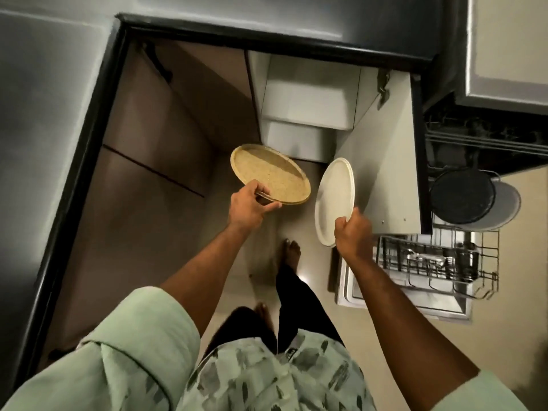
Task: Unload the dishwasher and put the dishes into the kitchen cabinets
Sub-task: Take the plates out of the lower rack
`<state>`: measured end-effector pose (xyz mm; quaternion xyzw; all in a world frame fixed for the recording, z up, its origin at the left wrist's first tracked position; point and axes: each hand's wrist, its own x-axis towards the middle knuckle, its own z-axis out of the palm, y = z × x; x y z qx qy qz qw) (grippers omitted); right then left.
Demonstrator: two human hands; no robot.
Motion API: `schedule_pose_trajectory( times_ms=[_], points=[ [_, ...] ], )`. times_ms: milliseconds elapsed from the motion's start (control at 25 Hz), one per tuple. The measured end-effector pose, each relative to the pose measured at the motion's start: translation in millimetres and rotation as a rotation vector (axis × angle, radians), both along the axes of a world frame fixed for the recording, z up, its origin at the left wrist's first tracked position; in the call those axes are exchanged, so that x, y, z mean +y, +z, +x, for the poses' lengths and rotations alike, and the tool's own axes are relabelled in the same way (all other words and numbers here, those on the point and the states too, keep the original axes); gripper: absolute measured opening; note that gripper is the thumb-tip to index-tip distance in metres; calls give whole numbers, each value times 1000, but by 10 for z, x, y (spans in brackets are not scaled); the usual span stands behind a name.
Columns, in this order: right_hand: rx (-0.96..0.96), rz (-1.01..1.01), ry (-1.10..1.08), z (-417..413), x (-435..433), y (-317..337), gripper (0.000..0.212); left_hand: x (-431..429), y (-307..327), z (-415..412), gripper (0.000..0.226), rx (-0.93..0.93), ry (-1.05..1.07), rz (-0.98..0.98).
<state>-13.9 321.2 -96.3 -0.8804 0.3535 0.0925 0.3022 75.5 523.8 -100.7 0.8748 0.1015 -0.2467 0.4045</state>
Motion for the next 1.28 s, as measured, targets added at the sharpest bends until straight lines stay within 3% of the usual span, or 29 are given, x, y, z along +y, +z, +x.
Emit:
schedule_pose_trajectory(
  times_ms=[160, 280, 360, 480, 600, 680, 800, 960, 1160, 1280],
  points=[
    [-56, -10, -45, 657, -208, -266, 29, -157, -156, 755, 18, -107, -129, 49],
    [-121, -65, -84, 1077, -306, -516, 24, -309, -324, 1165, 19, -177, -169, 42],
    [-177, -112, -103, 1230, -344, -646, 22, -414, -380, 1369, 7, -262, -267, 205],
    [-244, -162, -166, 1367, -354, -777, 22, -548, -395, 1676, 16, -435, -379, 464],
    [-300, -175, -204, 1431, -282, -795, 29, -572, -482, 1926, 21, -361, -326, 514],
    [-350, -168, -228, 1450, -250, -795, 28, -550, -587, 2018, 21, -343, -279, 416],
    [-447, -67, -313, 1490, -233, -919, 26, -594, -747, 2174, 16, -294, -121, 19],
    [-670, 27, -456, 1700, -247, -1322, 30, -675, -1078, 2358, 21, -413, 83, -124],
    [-948, 106, -373, 2069, -345, -1873, 27, -956, -1839, 2478, 22, -555, 394, -443],
    [-1076, 158, -352, 2482, -405, -2153, 26, -1277, -2258, 2656, 20, -532, 594, -583]
  ],
)
